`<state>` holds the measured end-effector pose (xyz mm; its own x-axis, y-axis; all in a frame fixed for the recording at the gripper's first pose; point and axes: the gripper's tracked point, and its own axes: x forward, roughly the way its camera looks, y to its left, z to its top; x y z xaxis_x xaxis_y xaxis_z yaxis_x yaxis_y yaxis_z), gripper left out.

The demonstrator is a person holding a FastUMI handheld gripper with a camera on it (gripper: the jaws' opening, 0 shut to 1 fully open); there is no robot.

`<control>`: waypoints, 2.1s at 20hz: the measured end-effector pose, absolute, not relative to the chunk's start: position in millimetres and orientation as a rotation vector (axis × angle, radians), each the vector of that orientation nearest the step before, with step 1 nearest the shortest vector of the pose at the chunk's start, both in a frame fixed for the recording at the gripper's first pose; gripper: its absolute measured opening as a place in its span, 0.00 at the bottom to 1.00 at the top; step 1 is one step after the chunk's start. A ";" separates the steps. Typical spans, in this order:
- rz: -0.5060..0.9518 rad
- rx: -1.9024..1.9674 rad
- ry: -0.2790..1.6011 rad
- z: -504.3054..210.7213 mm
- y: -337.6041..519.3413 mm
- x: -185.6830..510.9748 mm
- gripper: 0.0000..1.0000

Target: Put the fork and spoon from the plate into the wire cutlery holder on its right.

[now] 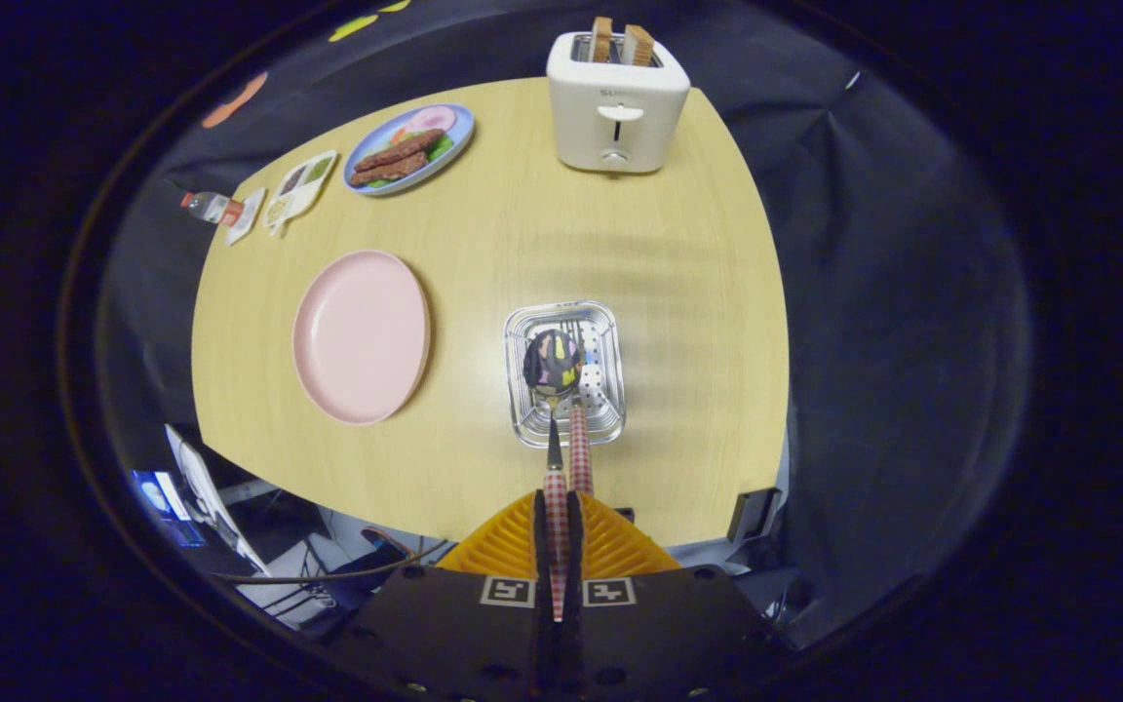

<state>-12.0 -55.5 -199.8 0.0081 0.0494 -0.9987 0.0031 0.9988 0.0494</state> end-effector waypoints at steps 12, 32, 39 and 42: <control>-0.023 0.019 1.723 -202.8 -64.3 -4.8 0.03; 0.011 0.019 1.558 -194.8 -50.8 39.4 0.42; 0.057 0.143 1.327 -176.3 -29.9 69.8 0.82; 0.073 0.194 1.170 -157.7 -24.9 89.0 0.87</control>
<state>89.0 -24.9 -157.7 0.3896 0.1582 -0.9073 0.0439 0.9808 0.1898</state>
